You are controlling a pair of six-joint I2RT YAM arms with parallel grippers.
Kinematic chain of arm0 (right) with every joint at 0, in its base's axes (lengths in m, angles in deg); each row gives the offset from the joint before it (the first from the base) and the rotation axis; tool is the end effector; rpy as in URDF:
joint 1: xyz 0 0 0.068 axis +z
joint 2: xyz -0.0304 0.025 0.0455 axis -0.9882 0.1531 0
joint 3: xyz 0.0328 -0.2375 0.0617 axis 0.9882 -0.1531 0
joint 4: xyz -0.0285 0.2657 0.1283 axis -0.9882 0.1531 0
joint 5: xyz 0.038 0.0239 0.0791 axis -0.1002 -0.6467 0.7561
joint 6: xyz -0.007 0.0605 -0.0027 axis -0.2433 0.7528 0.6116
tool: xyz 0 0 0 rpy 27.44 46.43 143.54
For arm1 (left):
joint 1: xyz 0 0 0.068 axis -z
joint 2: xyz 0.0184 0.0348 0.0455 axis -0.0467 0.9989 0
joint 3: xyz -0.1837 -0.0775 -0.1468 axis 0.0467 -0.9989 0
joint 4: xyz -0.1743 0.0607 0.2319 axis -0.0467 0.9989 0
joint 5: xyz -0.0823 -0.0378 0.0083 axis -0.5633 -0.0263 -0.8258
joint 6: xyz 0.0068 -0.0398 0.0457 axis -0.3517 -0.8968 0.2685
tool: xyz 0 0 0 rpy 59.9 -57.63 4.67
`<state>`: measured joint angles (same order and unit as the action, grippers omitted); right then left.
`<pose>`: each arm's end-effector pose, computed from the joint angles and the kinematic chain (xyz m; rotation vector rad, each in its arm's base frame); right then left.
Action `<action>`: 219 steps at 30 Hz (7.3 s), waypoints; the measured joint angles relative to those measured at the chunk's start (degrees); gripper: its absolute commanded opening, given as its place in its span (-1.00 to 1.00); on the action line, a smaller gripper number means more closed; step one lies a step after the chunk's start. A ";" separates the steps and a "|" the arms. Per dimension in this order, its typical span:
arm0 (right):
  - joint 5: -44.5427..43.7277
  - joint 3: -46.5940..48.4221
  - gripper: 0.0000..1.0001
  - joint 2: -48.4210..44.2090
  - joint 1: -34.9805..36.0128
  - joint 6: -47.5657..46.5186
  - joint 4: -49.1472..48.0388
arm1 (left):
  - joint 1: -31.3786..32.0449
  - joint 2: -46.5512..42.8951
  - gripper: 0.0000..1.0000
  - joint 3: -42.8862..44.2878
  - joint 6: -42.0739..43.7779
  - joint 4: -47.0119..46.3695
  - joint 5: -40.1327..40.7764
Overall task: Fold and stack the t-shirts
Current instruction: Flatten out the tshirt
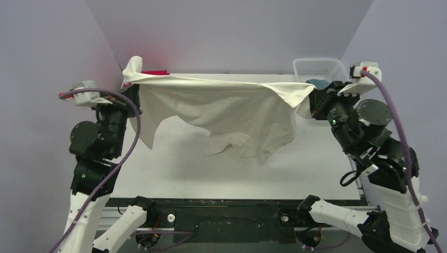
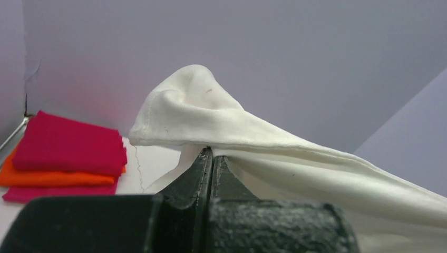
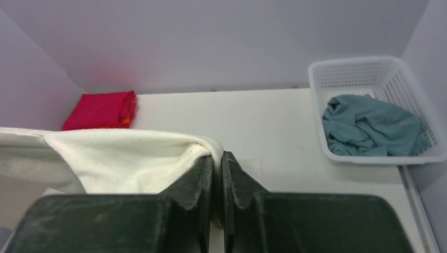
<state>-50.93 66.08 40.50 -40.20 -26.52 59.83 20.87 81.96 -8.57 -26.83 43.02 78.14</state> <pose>0.1476 0.0980 0.5500 0.0888 1.4808 0.4013 0.1912 -0.0492 0.4721 -0.3205 1.3435 -0.4292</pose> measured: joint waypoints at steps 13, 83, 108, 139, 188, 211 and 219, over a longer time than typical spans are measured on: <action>20.94 33.83 -1.00 3.21 0.13 -4.70 9.51 | -2.49 -11.96 -1.00 16.37 -2.45 7.74 -15.98; 22.12 -49.70 0.95 33.18 -25.49 27.47 -16.81 | -16.76 42.21 0.51 -23.21 -21.51 8.92 -11.98; 21.49 -38.82 0.98 24.15 -30.77 23.21 -14.14 | -8.87 37.55 0.11 -27.41 -24.57 12.37 -6.60; 25.05 -67.32 0.29 -1.29 -29.86 33.79 6.73 | -3.61 34.14 -1.00 -30.82 -23.37 9.60 -4.59; 12.15 17.22 -1.00 4.17 -26.36 15.17 5.55 | -0.98 13.86 -1.00 26.73 -13.49 16.31 5.53; 26.93 39.63 -1.00 0.96 -26.34 7.21 0.35 | -4.59 4.26 -1.00 52.48 -10.01 27.87 -7.80; 24.55 32.41 -1.00 0.98 -26.34 4.52 -2.19 | -13.27 2.91 -1.00 42.42 -12.35 26.67 -10.75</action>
<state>-26.38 98.50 41.49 -66.54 -22.00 57.64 7.60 84.87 33.85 -39.17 69.68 67.39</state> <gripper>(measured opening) 0.015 0.025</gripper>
